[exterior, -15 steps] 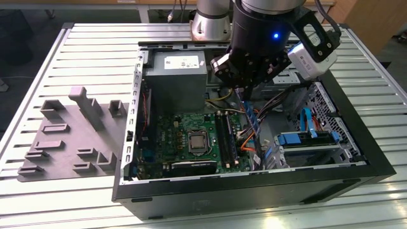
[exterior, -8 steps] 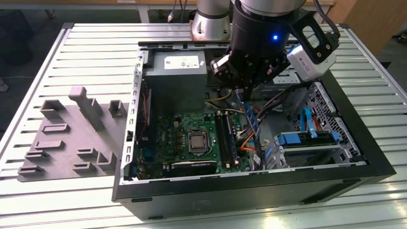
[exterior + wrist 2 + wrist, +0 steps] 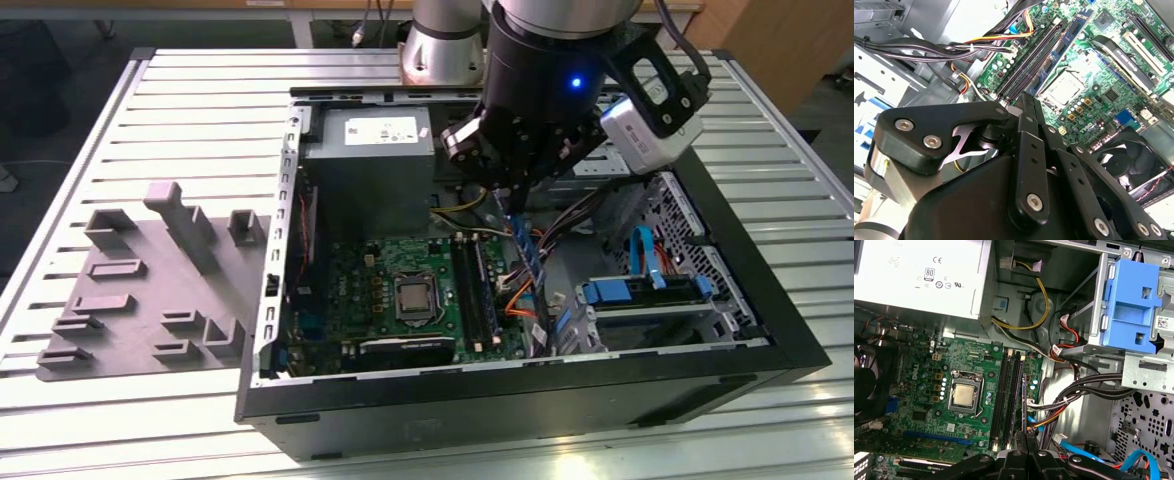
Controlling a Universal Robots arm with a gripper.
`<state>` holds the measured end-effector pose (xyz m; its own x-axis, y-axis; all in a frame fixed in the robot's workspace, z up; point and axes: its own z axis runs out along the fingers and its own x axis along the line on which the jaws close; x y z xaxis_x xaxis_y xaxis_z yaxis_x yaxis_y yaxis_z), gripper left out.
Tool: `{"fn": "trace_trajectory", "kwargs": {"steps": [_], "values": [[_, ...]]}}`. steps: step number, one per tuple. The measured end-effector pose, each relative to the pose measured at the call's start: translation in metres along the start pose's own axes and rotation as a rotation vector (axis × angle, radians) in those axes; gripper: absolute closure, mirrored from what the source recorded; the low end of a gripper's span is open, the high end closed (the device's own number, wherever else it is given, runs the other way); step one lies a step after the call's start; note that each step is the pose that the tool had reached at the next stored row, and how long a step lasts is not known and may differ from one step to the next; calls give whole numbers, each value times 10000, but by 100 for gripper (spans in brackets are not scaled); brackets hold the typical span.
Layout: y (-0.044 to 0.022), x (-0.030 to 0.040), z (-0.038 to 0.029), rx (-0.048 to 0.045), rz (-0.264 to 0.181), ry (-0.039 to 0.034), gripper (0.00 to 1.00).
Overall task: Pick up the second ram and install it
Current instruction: 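Insert the second ram into the second slot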
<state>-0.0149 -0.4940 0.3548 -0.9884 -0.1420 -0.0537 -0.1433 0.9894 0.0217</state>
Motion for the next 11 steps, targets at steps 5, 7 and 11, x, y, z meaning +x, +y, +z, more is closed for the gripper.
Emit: {"fn": "trace_trajectory", "kwargs": {"steps": [5, 7, 11], "values": [[0, 1, 8, 0, 0, 0, 89], [0, 1, 17, 2, 0, 1, 89], [0, 1, 24, 1, 0, 0, 89]]}}
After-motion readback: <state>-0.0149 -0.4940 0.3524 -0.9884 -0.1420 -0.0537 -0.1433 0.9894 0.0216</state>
